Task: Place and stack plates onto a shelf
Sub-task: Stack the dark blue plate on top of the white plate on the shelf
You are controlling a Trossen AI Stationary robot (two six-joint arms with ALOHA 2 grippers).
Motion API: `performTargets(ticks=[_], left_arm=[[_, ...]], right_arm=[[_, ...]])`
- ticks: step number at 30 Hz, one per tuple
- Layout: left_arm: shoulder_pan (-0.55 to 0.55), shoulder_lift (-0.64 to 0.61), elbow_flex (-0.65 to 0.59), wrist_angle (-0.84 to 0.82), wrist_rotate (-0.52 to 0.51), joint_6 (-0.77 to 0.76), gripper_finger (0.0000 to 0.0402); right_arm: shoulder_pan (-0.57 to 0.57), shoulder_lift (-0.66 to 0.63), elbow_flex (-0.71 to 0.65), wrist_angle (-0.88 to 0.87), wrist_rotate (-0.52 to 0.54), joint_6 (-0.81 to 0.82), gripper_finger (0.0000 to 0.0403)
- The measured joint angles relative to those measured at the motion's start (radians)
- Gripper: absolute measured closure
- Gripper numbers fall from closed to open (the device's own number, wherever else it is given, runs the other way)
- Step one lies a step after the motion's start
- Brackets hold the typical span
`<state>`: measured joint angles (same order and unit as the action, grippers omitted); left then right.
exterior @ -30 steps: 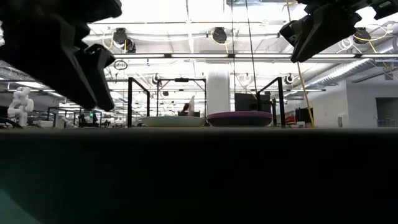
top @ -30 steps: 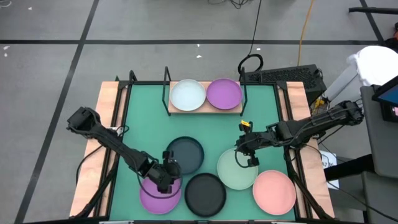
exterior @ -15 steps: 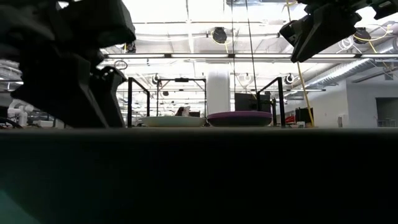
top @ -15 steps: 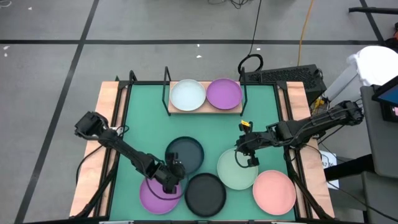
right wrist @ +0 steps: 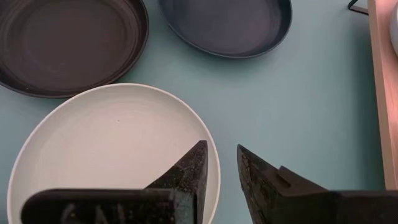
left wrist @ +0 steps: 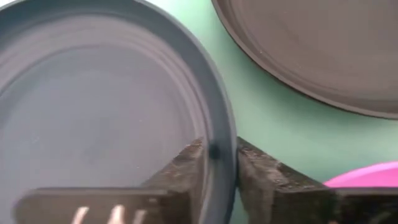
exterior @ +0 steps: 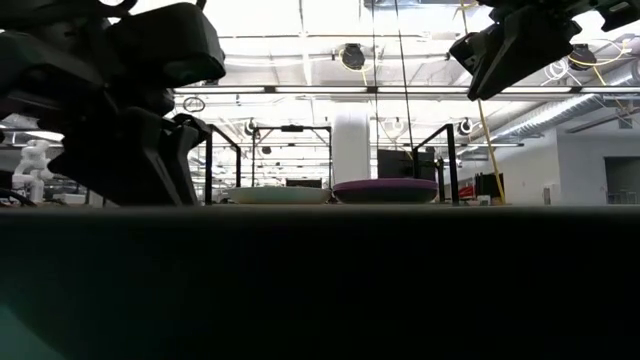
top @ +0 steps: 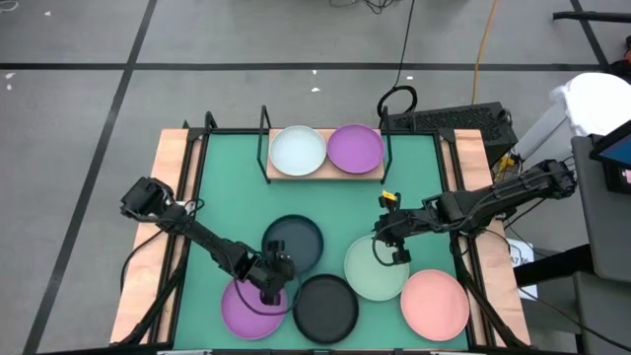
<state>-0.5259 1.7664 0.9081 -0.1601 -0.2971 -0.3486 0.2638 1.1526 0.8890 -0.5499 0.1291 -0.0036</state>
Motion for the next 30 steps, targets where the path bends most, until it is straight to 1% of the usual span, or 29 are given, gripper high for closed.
performTargets(ticks=[4,6,12,19,24,30], left_arm=[[0.005,0.000,0.000,0.003,-0.002,0.042,0.0378],[0.009,-0.003,0.001,0.004,-0.012,0.063,0.0390],[0.018,-0.062,0.001,-0.003,-0.024,0.141,0.0390],[0.053,-0.188,0.000,-0.002,-0.044,0.294,0.0391],[0.110,-0.249,0.000,0.001,-0.044,0.434,0.0392],[0.222,-0.281,0.000,0.005,-0.042,0.557,0.0392]], right_arm=[[0.000,0.000,0.000,0.000,0.000,0.000,0.0330],[0.000,0.000,0.000,0.000,0.000,-0.005,0.0330],[0.000,0.000,0.000,0.000,0.000,-0.011,0.0330],[0.000,0.000,0.000,0.000,0.000,-0.011,0.0330],[0.000,0.000,0.000,0.000,0.000,-0.011,0.0330],[0.000,0.000,0.000,0.000,0.000,-0.011,0.0330]])
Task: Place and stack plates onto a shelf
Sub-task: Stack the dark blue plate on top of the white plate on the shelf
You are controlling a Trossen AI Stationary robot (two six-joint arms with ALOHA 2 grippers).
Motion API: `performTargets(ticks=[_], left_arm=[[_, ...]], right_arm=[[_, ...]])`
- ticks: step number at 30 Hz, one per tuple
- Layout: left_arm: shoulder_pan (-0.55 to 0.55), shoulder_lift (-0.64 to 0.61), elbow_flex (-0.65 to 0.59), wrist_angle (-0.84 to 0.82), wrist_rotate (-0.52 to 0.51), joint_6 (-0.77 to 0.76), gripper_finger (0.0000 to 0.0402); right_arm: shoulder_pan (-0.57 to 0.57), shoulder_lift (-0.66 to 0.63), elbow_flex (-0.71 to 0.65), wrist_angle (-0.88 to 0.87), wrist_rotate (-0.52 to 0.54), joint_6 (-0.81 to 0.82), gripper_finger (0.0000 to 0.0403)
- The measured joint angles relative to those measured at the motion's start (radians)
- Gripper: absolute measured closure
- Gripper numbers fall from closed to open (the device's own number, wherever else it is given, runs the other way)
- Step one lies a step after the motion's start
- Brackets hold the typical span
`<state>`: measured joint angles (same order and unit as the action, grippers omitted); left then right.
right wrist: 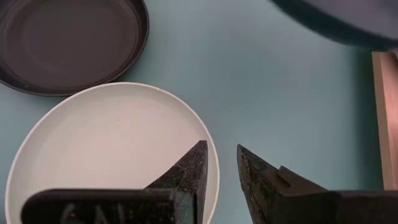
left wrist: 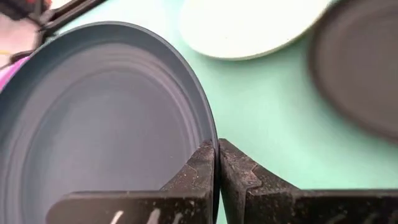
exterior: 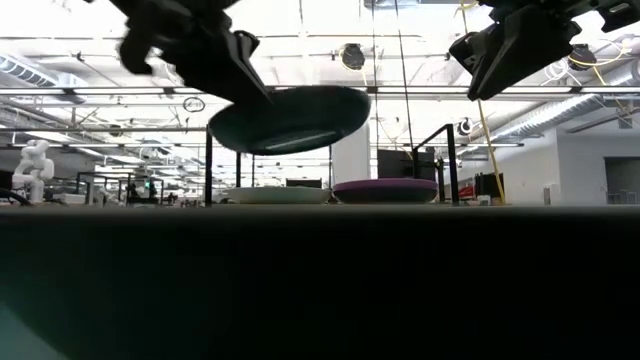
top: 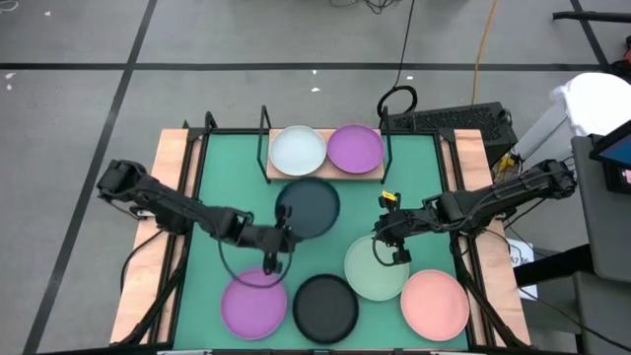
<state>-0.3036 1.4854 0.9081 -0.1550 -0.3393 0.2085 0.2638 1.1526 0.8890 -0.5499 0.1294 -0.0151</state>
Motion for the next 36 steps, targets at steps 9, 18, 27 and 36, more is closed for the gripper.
performTargets(ticks=[9,18,27,36], left_arm=[[0.208,-0.001,0.000,0.031,0.080,0.128,0.0392],[0.380,-0.001,0.000,0.084,0.174,0.204,0.0392],[0.487,-0.001,0.000,0.079,0.226,0.216,0.0392],[0.558,-0.001,0.000,0.076,0.243,0.206,0.0384]], right_arm=[[0.000,0.000,0.000,0.000,0.000,-0.008,0.0330],[0.000,0.000,0.000,0.000,0.000,-0.016,0.0330],[0.000,0.000,0.000,0.000,0.000,-0.023,0.0330],[0.000,0.000,0.000,0.000,0.000,-0.023,0.0330]])
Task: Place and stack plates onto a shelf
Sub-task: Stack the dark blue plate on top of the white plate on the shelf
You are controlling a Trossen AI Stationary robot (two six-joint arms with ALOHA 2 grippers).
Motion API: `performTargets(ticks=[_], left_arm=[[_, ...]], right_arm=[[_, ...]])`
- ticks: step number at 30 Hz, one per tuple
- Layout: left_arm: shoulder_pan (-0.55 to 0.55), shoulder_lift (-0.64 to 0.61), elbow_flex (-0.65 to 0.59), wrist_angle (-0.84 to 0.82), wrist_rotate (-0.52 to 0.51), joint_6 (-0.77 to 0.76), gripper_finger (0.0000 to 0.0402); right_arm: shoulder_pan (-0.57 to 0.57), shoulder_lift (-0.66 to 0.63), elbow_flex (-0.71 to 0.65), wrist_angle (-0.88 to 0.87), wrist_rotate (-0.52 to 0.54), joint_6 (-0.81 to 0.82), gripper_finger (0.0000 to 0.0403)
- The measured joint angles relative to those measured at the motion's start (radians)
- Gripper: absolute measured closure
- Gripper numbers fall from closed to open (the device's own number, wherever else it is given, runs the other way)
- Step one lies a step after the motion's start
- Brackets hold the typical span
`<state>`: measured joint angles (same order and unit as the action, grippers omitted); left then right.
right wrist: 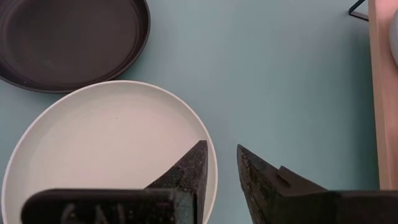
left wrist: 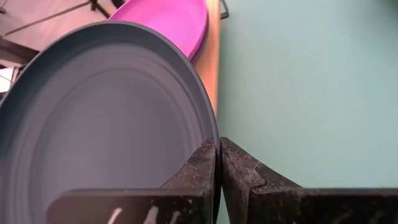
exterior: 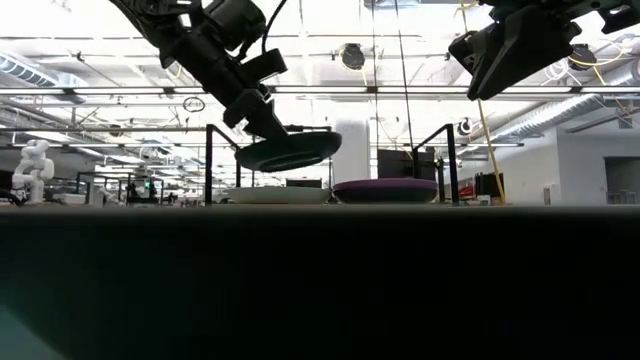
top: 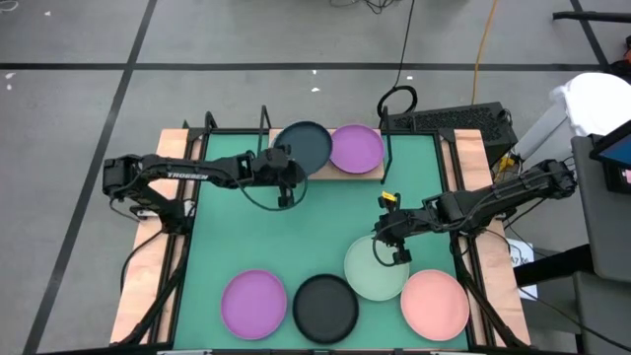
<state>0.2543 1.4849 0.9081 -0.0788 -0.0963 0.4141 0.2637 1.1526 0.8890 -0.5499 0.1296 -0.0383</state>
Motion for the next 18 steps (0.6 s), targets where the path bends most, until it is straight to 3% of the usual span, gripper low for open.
performTargets(ticks=[18], left_arm=[[0.066,0.001,0.000,-0.060,0.040,0.065,0.0379]], right_arm=[[0.000,0.000,0.000,0.000,0.000,0.000,0.0330]])
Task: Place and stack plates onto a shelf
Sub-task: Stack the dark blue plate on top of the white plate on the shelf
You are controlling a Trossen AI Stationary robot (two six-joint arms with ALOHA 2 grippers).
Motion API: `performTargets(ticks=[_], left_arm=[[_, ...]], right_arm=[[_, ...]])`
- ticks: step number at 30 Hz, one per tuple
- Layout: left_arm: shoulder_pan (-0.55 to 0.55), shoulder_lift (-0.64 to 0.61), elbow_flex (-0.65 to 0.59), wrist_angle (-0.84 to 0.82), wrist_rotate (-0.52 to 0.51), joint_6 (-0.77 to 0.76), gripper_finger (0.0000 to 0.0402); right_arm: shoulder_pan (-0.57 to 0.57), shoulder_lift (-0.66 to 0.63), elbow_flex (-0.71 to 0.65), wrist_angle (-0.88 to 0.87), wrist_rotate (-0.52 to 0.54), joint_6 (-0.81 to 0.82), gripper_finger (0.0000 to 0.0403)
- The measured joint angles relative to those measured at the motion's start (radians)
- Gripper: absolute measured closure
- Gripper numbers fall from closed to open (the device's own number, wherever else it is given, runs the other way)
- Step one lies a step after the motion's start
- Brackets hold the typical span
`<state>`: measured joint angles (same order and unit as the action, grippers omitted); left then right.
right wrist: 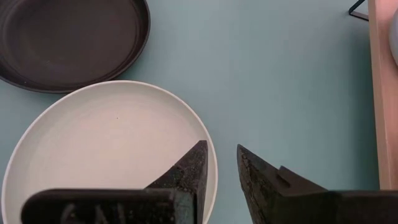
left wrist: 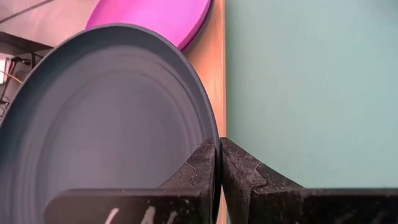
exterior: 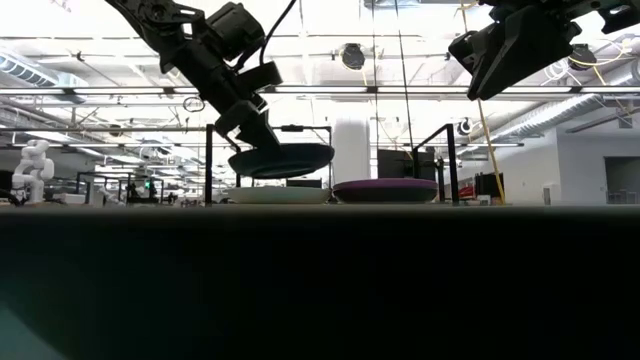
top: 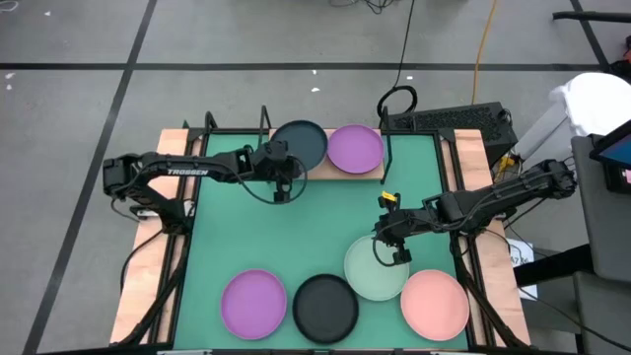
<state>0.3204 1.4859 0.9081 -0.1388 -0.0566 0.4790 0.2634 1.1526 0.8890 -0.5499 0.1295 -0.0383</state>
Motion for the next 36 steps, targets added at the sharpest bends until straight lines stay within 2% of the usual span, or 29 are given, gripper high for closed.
performTargets(ticks=[13,36], left_arm=[[0.022,0.033,0.001,0.014,-0.003,0.043,0.0378],[0.022,0.033,0.001,-0.002,-0.022,0.000,0.0378]], right_arm=[[0.000,0.000,0.000,0.000,0.000,0.000,0.0330],[0.000,0.000,0.000,0.000,0.000,0.003,0.0330]])
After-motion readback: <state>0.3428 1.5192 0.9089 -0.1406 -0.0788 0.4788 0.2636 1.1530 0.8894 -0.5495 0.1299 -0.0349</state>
